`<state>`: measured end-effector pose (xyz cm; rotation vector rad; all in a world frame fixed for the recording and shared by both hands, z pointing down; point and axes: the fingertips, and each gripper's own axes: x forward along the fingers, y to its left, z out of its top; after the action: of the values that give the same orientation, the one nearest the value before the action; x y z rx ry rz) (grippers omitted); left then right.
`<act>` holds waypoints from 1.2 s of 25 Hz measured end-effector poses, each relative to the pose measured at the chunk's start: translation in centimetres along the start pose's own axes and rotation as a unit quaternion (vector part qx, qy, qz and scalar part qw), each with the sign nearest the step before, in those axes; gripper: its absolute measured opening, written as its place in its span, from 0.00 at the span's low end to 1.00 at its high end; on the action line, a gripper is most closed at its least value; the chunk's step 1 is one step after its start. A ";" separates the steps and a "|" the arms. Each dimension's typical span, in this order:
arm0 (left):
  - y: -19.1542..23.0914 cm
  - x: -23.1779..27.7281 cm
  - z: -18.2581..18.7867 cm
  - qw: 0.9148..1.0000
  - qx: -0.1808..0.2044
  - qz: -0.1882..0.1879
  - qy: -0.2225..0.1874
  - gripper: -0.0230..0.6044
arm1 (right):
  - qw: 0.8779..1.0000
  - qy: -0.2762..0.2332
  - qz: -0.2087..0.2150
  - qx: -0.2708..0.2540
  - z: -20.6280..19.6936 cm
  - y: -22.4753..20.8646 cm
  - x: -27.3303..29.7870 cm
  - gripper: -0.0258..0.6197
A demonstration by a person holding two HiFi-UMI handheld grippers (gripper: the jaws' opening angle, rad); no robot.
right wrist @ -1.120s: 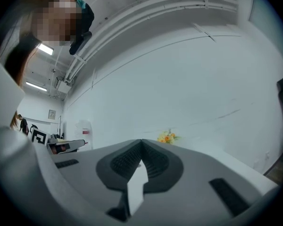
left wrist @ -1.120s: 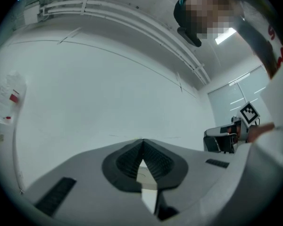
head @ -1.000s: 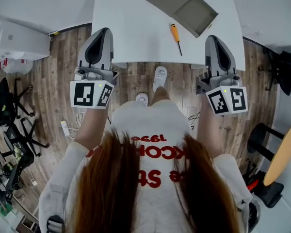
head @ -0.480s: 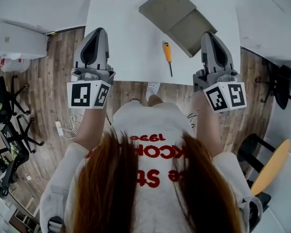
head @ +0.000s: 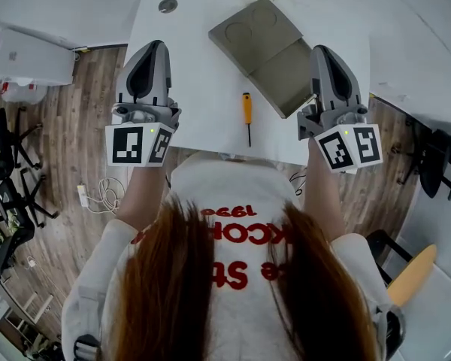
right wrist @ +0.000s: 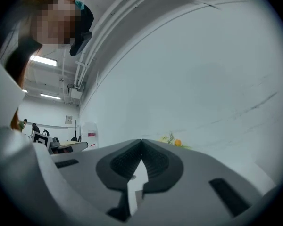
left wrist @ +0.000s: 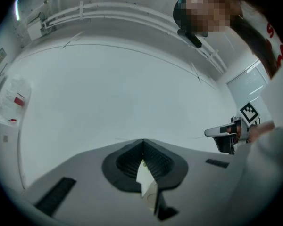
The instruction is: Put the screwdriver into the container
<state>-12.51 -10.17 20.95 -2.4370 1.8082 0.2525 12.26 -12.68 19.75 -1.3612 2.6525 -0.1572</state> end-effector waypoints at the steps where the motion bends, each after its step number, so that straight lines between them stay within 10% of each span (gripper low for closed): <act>1: -0.1 0.3 -0.2 1.000 0.000 0.000 0.002 0.05 | 1.000 -0.001 0.003 0.004 0.0 -0.2 0.3 0.05; 14: 0.3 4.4 -2.4 0.999 -0.012 -0.042 0.027 0.05 | 0.997 0.056 -0.044 0.019 -2.8 -0.8 2.5 0.05; 30: -0.4 2.4 -10.0 0.990 -0.038 -0.079 0.109 0.05 | 0.959 0.269 -0.080 0.041 -20.5 2.6 -0.7 0.05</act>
<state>-10.66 -14.05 30.33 -2.7391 1.6989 0.0447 6.77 -10.15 39.51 -1.7039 2.8940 -0.7512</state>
